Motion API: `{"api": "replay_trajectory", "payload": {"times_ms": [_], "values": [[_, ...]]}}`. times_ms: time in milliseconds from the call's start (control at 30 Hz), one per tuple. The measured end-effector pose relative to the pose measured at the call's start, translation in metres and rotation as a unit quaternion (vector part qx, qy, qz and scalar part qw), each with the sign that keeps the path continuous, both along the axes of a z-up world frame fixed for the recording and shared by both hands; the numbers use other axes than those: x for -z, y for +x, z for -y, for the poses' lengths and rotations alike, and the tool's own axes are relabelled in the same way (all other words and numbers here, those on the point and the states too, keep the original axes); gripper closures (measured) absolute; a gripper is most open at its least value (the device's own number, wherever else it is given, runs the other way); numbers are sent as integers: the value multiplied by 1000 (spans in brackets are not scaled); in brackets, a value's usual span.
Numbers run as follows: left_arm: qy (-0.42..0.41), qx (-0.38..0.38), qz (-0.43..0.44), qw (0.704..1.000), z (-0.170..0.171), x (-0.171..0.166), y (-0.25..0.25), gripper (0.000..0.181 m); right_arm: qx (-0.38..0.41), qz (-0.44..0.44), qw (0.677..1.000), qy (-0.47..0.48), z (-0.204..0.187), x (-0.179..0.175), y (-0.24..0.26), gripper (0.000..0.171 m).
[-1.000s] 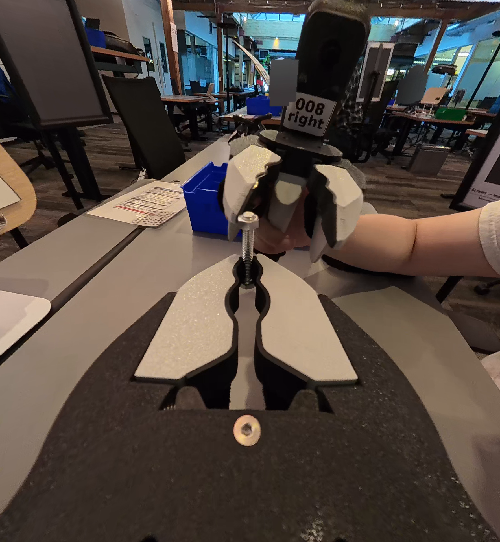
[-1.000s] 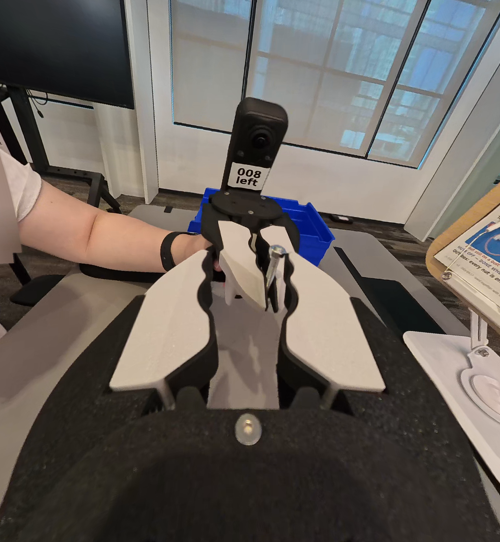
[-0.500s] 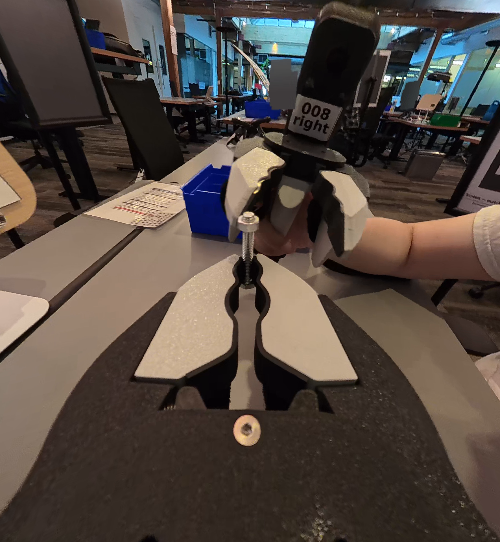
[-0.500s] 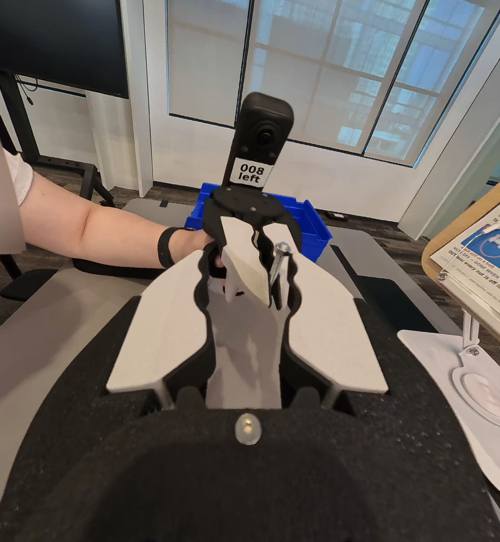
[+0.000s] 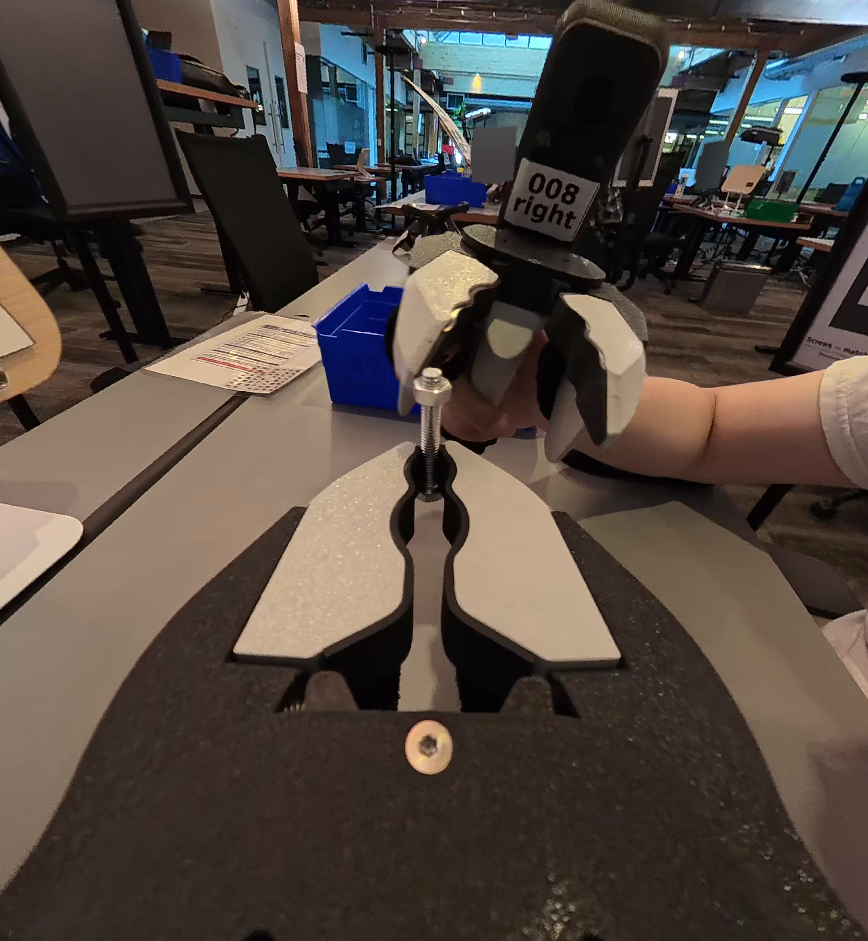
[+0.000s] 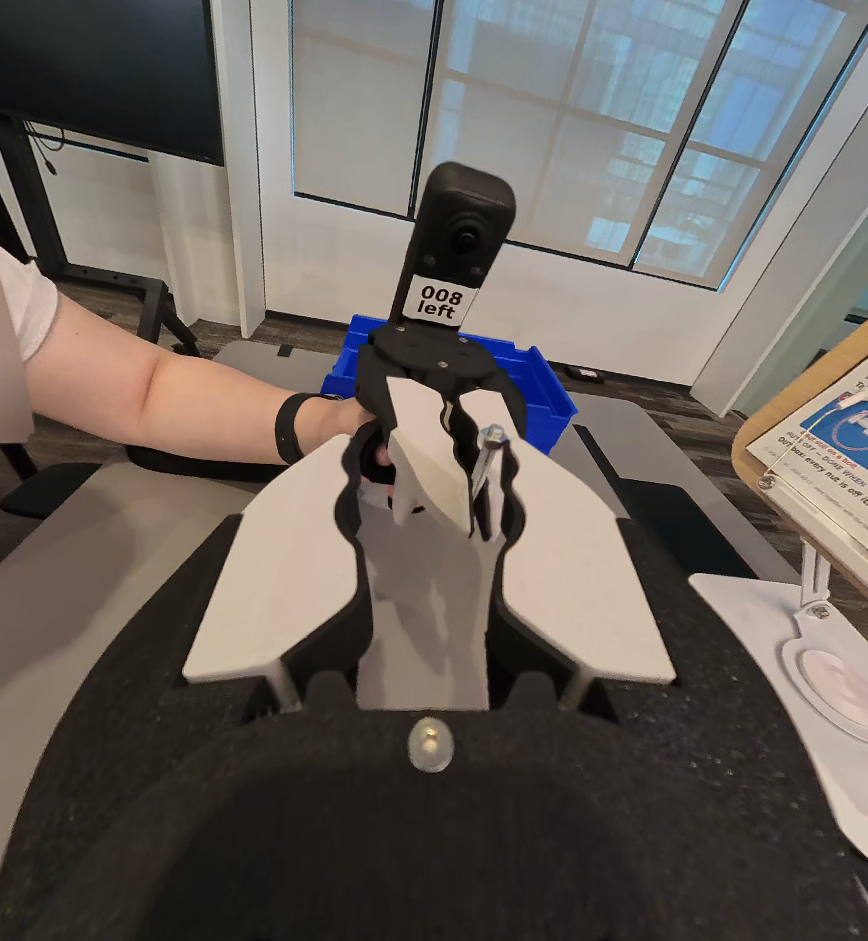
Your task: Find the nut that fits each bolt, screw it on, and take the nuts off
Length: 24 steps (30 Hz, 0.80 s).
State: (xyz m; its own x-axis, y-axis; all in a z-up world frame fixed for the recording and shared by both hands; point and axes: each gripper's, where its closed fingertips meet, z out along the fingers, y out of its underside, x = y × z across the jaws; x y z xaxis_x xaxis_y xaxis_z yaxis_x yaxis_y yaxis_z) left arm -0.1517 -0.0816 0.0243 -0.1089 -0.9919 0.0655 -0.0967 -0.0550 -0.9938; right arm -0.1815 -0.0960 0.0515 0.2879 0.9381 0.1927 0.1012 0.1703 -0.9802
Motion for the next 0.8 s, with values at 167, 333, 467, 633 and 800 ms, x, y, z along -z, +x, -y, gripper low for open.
{"api": "replay_trajectory", "payload": {"times_ms": [167, 333, 467, 633, 800], "values": [[-8, 4, 2, 1000, -1, 0, -1, 177, 10, -19, 1000, -4, -4, -5, 5, 123], [10, 22, -14, 1000, 11, 6, 6, 177, 2, -6, 1000, -8, -2, 4, -7, 115], [12, 10, -14, 1000, 5, 5, 3, 177, 5, 8, 1000, 7, 0, 6, -8, 114], [-20, 3, 9, 1000, -5, -3, -4, 177, 8, -9, 1000, -4, -4, -2, 4, 125], [-6, 32, 0, 999, 11, 0, 2, 177, 13, -19, 1000, -10, -7, 1, 0, 116]]}}
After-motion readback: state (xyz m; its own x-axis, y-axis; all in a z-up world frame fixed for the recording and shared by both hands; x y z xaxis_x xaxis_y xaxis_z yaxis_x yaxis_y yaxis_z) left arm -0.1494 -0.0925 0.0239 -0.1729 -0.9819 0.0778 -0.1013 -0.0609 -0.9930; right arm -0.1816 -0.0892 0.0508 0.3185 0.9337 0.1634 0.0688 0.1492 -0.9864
